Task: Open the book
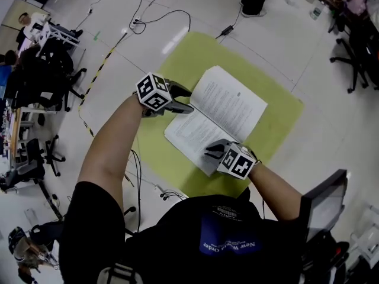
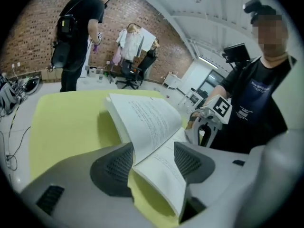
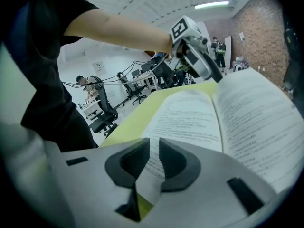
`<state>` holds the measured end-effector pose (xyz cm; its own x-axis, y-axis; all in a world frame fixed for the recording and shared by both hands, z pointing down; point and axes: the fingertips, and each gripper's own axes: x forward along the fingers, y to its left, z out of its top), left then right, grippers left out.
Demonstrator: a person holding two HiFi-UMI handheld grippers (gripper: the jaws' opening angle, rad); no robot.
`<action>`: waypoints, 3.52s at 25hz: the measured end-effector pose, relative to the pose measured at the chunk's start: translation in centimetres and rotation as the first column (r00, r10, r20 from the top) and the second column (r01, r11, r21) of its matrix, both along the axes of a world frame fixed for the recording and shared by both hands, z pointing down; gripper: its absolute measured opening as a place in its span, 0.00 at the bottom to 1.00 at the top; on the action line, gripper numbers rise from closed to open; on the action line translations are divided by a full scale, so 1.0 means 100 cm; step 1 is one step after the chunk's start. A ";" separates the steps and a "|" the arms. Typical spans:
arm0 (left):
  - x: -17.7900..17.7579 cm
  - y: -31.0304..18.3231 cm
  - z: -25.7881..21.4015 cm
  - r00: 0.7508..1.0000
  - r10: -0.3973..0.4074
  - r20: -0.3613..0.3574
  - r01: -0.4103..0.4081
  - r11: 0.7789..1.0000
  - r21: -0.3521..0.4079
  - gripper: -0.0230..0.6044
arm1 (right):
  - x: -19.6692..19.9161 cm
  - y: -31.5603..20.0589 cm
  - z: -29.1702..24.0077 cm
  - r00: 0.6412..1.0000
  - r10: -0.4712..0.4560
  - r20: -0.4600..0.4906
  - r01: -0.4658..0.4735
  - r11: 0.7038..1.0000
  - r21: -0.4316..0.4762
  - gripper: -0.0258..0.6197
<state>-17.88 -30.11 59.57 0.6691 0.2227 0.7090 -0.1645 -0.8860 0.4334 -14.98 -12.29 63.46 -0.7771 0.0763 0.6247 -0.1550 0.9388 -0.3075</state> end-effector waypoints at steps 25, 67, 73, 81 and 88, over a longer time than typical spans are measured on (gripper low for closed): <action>-0.122 0.139 0.036 0.927 0.175 0.332 -0.217 0.972 0.094 0.45 | 0.065 -0.106 -0.072 0.913 0.343 0.222 -0.323 0.939 -0.119 0.12; -0.004 0.329 -0.241 0.029 -0.683 -0.730 0.990 0.119 -0.072 0.34 | 0.096 -0.044 -0.264 0.907 0.057 0.417 -0.106 0.990 0.094 0.02; 0.001 0.325 -0.260 -0.127 -0.644 -0.755 0.992 -0.095 -0.086 0.05 | 0.124 -0.068 -0.277 0.907 0.028 0.419 -0.067 0.995 0.080 0.02; 0.022 0.289 -0.271 -0.134 -0.642 -0.755 0.985 -0.167 -0.033 0.05 | 0.139 -0.103 -0.263 0.916 0.024 0.401 -0.047 0.998 0.047 0.02; 0.016 0.287 -0.272 -0.145 -0.647 -0.749 0.983 -0.181 -0.035 0.05 | 0.126 -0.102 -0.259 0.920 0.007 0.393 -0.027 0.999 0.046 0.02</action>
